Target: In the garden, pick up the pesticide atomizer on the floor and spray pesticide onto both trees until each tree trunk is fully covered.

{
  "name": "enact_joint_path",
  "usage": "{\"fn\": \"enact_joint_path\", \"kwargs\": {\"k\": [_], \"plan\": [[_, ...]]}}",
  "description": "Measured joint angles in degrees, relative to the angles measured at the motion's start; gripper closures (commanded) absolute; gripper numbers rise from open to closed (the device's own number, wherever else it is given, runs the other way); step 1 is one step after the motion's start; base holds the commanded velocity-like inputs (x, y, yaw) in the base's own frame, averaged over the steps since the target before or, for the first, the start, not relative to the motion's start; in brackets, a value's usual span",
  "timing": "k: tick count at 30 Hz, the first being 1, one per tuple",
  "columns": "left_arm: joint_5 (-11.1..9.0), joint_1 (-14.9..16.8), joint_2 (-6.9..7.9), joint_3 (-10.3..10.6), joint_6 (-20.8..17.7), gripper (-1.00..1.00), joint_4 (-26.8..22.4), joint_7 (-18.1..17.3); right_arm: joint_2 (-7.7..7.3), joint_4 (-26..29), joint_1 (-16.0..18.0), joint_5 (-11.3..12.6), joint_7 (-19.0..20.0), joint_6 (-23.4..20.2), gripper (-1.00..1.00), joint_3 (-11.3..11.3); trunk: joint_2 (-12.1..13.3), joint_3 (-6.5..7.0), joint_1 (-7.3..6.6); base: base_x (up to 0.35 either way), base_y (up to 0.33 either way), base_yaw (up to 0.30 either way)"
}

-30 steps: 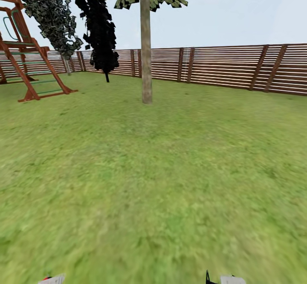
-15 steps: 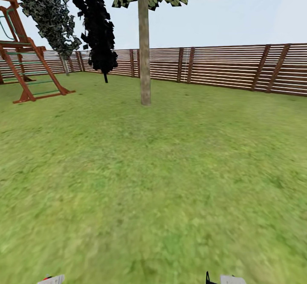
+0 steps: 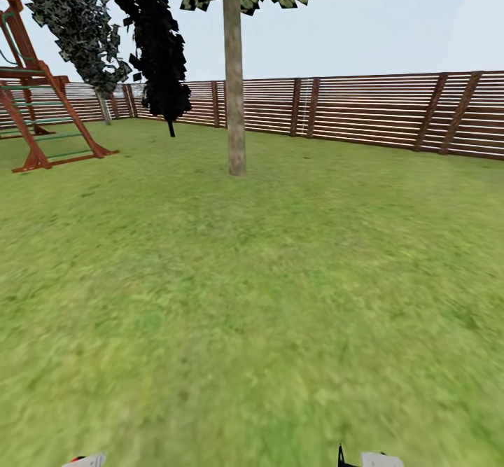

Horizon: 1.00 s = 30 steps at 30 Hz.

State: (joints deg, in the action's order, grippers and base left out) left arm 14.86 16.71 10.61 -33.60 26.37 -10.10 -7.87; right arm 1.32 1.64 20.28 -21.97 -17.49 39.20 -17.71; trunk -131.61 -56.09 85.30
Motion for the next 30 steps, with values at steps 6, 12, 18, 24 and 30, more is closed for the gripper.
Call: {"fn": "enact_joint_path", "kwargs": {"k": [6,12,18,24,30], "plan": [[0.0,-0.1,0.02,-0.03,-0.02,1.0,0.0,0.09,0.0,-0.03,-0.01,0.0,0.0,0.0,-1.0,0.0,0.0,0.0,0.0,0.338,-0.083,0.0],[0.01,-0.1,0.04,-0.01,-0.03,1.0,0.0,0.19,0.0,-0.04,-0.01,0.0,0.0,0.0,-1.0,-0.02,0.0,0.0,0.0,0.338,-0.083,0.0],[0.01,-0.1,-0.06,0.03,-0.03,1.0,0.0,0.24,0.0,-0.05,0.01,0.0,0.0,0.0,-1.0,0.01,0.0,0.0,0.0,0.338,-0.083,0.0],[0.01,-0.1,-0.07,0.03,-0.03,1.0,0.0,0.31,0.0,-0.04,0.0,0.0,0.0,0.0,-1.0,0.0,0.0,0.0,0.0,0.338,-0.083,0.0],[0.02,-0.1,-0.03,-0.01,-0.06,1.0,0.0,0.31,0.0,-0.04,0.01,0.0,0.0,0.0,-1.0,-0.02,0.0,0.0,0.0,0.338,-0.084,0.0]]}}
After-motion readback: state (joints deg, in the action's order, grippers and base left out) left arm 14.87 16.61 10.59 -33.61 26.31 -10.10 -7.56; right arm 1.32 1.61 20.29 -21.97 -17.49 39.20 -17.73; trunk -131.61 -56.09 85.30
